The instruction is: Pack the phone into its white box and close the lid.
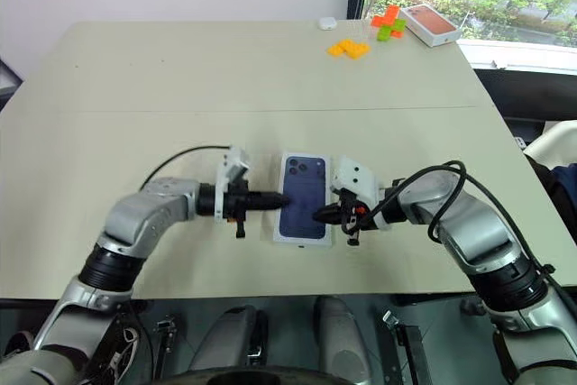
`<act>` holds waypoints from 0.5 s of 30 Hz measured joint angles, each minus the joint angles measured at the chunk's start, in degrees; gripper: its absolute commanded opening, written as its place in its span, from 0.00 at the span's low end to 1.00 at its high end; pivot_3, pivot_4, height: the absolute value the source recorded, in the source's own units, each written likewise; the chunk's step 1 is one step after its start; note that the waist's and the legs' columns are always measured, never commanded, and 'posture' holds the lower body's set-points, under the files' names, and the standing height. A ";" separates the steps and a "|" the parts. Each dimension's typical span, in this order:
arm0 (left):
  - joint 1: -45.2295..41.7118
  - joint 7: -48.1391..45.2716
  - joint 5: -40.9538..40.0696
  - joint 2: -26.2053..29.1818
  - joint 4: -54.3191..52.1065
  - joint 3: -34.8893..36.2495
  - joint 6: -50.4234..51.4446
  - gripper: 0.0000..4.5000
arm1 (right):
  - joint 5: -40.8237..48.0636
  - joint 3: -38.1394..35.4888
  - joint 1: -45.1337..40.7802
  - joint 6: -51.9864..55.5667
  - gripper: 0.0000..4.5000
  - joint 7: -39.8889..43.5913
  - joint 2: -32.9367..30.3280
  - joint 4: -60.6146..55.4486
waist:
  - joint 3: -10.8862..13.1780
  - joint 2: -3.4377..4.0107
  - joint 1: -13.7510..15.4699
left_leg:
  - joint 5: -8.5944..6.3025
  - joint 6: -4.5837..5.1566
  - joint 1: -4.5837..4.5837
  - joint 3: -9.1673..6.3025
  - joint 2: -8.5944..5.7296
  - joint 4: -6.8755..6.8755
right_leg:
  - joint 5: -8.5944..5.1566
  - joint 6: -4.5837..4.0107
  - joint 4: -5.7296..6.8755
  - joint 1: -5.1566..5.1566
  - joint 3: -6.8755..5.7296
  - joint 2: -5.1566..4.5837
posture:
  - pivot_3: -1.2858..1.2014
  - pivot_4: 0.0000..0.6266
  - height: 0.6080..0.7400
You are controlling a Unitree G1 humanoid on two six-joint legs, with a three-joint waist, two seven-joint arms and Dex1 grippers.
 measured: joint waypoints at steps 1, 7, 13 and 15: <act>-0.42 -0.06 1.07 0.89 -0.07 -1.10 -0.89 0.00 | -0.99 0.67 -0.31 -0.78 0.01 -0.69 0.12 0.25 | -0.02 -0.03 -0.04 | 0.01 -0.02 0.08 0.00 0.03 0.00 | 0.00 0.00 0.01 0.06 0.00 0.04 | 0.52 0.24 1.00; -1.79 1.31 2.61 0.03 4.03 0.08 -4.59 0.00 | -4.12 -0.77 -3.67 -2.43 0.01 -6.61 4.29 6.32 | -0.11 -0.05 -0.15 | 0.01 -0.02 0.85 -0.01 0.15 -0.08 | -0.36 0.05 -0.07 0.75 0.03 0.18 | 0.52 0.24 1.00; -3.69 3.70 0.21 -0.31 6.64 8.51 -5.11 0.41 | 1.60 -7.83 -8.41 1.93 0.42 -7.49 7.59 10.00 | -0.09 -0.05 0.04 | 0.00 -0.01 0.07 -0.03 0.08 -0.09 | -0.08 0.08 0.12 -0.02 0.04 0.06 | 0.52 0.24 1.00; -3.76 3.36 -0.71 1.35 6.62 11.05 -5.84 0.64 | 3.22 -9.62 -8.87 1.88 0.65 -6.13 7.08 9.95 | -0.09 -0.05 0.09 | 0.00 -0.01 -0.06 -0.05 0.06 -0.08 | -0.05 0.06 0.11 -0.14 0.00 0.01 | 0.52 0.24 1.00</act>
